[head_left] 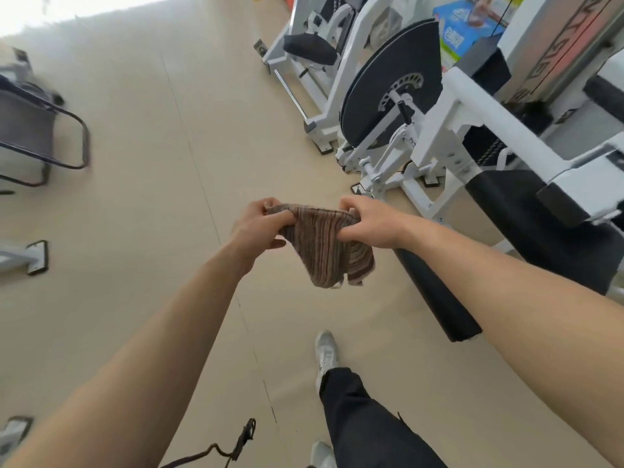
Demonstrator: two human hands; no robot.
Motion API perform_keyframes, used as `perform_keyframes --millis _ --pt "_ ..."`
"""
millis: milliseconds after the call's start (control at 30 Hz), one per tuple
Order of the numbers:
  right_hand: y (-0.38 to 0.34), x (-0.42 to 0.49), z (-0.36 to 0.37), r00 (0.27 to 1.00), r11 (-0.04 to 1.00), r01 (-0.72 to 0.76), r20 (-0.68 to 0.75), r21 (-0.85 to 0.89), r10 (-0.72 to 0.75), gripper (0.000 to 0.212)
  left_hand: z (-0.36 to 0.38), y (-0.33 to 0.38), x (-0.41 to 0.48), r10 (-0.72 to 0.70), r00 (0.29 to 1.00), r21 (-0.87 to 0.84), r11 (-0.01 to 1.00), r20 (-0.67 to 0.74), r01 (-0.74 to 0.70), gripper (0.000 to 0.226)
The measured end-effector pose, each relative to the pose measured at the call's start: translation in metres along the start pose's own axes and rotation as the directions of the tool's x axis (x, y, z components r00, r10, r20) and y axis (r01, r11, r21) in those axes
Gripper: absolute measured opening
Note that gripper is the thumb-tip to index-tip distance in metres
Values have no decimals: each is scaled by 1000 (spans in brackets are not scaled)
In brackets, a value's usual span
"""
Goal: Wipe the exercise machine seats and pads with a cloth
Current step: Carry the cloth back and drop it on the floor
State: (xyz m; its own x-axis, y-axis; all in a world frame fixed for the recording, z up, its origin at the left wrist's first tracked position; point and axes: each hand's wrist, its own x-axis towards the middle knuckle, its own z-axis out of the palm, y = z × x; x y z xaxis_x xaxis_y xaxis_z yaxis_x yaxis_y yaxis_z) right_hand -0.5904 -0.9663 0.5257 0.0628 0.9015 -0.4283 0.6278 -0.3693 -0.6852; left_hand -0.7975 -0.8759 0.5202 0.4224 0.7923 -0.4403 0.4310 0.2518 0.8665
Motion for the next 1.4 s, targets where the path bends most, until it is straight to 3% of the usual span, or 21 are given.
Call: perform_keyframes --millis 133,200,267,333,367,567,667,733,833,967,1100,1300,1400 --pt "9 50 -33 997 988 -63 47 140 57 14 -25 28 51 -7 998 120 993 -57 14 20" --pt "12 75 -45 993 987 -104 77 125 95 37 -32 43 74 -2 996 168 986 -90 17 27" --pt "19 98 -53 986 989 -128 115 80 118 51 -38 55 97 6 993 192 981 -122 18 18" --pt "24 118 -66 983 984 -139 135 111 124 43 -46 67 118 -1 985 169 985 -173 31 3" --pt "25 126 -73 983 974 -150 130 172 128 36 -52 71 129 -7 978 142 989 -207 37 7" --pt "19 178 -108 971 727 -137 -54 673 233 34 -81 83 198 -100 953 137 980 -286 144 13" --pt "1 217 -114 960 616 -83 -104 784 260 31 -83 94 240 -163 938 52 981 -305 187 10" --pt "-15 247 -116 960 581 -63 -111 811 258 32 -83 104 267 -222 951 -28 975 -214 221 7" --pt "-42 295 -119 949 590 -22 -168 807 265 17 -89 123 308 -207 977 -149 969 -59 196 25" --pt "-74 358 -131 912 647 18 -278 763 302 17 -106 155 360 -130 991 -240 963 -4 125 12" --pt "-109 415 -142 895 712 38 -340 701 288 7 -138 178 414 -108 994 -192 976 9 108 13" --pt "-138 501 -163 817 760 79 -479 645 321 21 -169 214 493 -58 994 -123 990 92 69 7" --pt "-138 538 -182 763 744 93 -527 662 374 25 -167 231 535 -39 991 -54 997 128 46 19"
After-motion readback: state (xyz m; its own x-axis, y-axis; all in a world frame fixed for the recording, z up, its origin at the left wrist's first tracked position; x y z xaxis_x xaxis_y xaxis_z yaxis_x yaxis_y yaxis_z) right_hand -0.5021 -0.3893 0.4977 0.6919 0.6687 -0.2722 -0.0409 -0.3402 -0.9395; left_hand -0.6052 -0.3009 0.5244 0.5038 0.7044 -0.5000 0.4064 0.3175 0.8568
